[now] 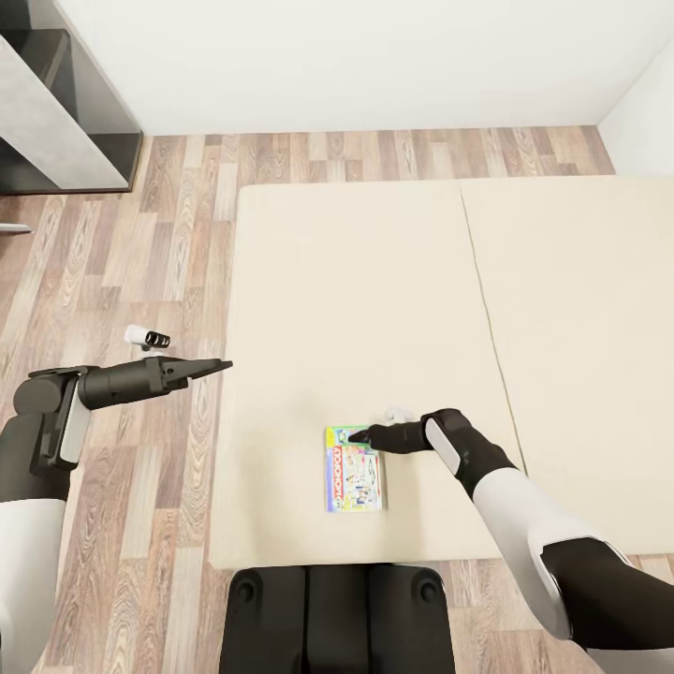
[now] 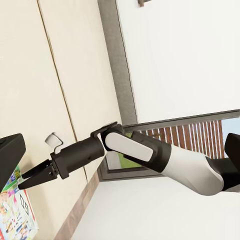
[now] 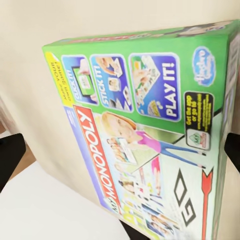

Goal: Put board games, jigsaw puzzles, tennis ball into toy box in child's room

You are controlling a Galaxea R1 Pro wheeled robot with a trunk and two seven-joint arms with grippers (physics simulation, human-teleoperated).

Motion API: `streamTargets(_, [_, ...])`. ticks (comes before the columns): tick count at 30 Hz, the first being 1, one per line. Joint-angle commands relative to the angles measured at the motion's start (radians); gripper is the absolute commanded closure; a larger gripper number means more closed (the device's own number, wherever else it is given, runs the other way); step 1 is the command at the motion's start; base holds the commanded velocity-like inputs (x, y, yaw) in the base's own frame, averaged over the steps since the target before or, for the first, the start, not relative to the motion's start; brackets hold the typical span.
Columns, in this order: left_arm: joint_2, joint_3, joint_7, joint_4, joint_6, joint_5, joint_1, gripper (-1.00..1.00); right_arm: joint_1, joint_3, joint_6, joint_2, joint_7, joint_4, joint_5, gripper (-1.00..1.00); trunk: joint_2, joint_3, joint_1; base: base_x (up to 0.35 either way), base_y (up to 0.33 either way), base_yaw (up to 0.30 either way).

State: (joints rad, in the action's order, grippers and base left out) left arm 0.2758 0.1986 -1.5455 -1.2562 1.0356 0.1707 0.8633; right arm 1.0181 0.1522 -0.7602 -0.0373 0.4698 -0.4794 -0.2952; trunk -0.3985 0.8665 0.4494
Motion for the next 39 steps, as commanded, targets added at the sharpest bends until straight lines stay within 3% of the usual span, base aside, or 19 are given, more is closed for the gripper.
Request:
streamTargets(1, [0.0, 0.0, -0.004, 0.0, 0.011, 0.0, 0.0, -1.0, 0.0, 0.003, -0.004, 0.0, 0.0, 0.001, -0.002, -1.0, -0.002, 0.001, 0.001, 0.0, 0.0, 0.0])
streamTargets(39, [0.0, 0.001, -0.005, 0.0, 0.011, 0.0, 0.0, -1.0, -0.001, 0.006, -0.001, -0.003, 0.0, 0.04, 0.002, -1.0, -0.002, 0.001, 0.001, 0.0, 0.0, 0.0])
